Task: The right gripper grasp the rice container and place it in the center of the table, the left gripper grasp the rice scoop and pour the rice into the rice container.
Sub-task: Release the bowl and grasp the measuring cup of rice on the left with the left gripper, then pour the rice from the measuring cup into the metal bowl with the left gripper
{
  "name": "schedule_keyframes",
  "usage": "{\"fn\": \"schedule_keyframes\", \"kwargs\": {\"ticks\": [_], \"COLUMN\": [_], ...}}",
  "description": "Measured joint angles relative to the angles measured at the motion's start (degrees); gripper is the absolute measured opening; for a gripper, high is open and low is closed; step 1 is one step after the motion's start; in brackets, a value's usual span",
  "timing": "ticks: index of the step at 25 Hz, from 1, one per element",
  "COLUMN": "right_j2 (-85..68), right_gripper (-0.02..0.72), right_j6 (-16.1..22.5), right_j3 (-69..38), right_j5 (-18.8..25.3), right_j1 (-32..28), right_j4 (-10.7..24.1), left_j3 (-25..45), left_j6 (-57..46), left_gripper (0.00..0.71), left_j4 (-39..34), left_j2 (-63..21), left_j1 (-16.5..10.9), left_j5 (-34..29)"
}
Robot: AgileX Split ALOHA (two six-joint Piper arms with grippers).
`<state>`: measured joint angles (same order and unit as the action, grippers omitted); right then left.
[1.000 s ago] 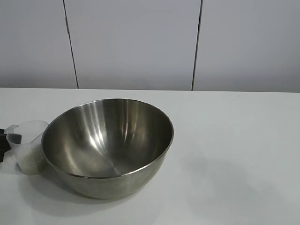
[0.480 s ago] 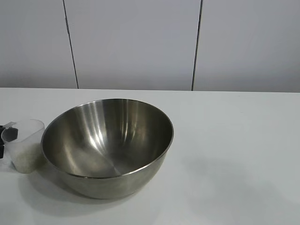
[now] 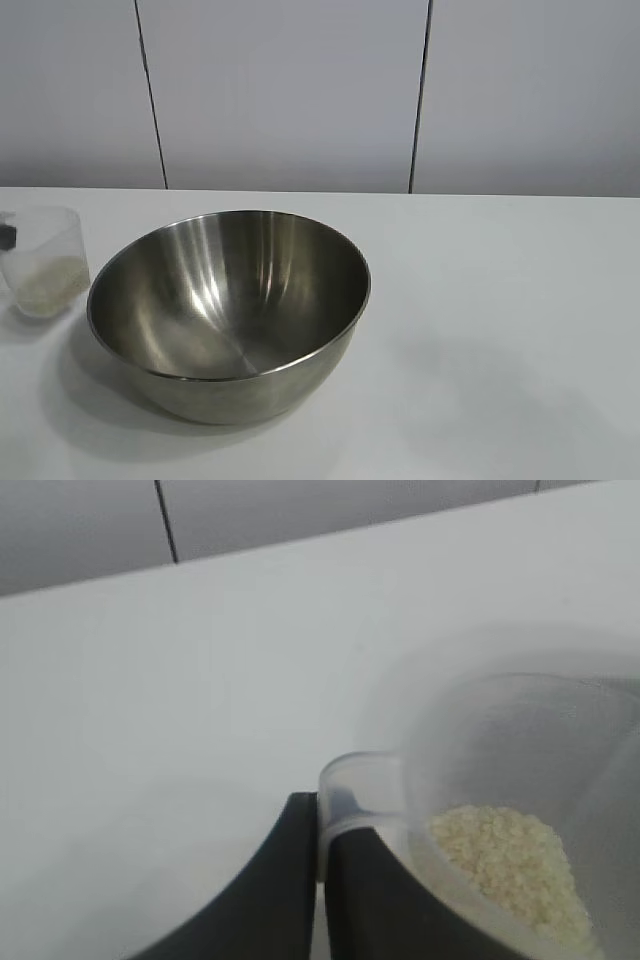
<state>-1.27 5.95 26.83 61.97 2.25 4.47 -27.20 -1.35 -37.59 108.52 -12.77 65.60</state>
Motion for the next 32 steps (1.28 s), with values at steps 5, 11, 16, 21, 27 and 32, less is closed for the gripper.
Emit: {"fn": "schedule_keyframes", "kwargs": {"ticks": [5, 11, 16, 21, 27, 32], "right_j2": [0.0, 0.0, 0.0, 0.0, 0.0, 0.0], "right_gripper": [0.252, 0.252, 0.252, 0.252, 0.252, 0.252], "right_j6": [0.0, 0.0, 0.0, 0.0, 0.0, 0.0], "right_j3": [0.0, 0.0, 0.0, 0.0, 0.0, 0.0], "right_j5": [0.0, 0.1, 0.0, 0.0, 0.0, 0.0], "right_j1": [0.0, 0.0, 0.0, 0.0, 0.0, 0.0], "right_j4": [0.0, 0.0, 0.0, 0.0, 0.0, 0.0], "left_j3": [0.1, -2.9, -5.0, -5.2, -5.3, -5.6], "left_j6": [0.0, 5.5, 22.5, 50.7, 91.1, 118.1], "left_gripper": [0.009, 0.009, 0.009, 0.009, 0.009, 0.009], "left_j4": [0.3, 0.1, 4.8, 21.8, 50.5, 58.1], "left_j2": [-13.5, -30.1, -35.6, -33.1, -24.2, -16.6], "left_j1": [2.3, 14.7, 28.9, 42.2, 50.9, 55.0], "left_j5": [-3.8, -26.4, -40.5, -44.2, -30.9, -17.2]}}
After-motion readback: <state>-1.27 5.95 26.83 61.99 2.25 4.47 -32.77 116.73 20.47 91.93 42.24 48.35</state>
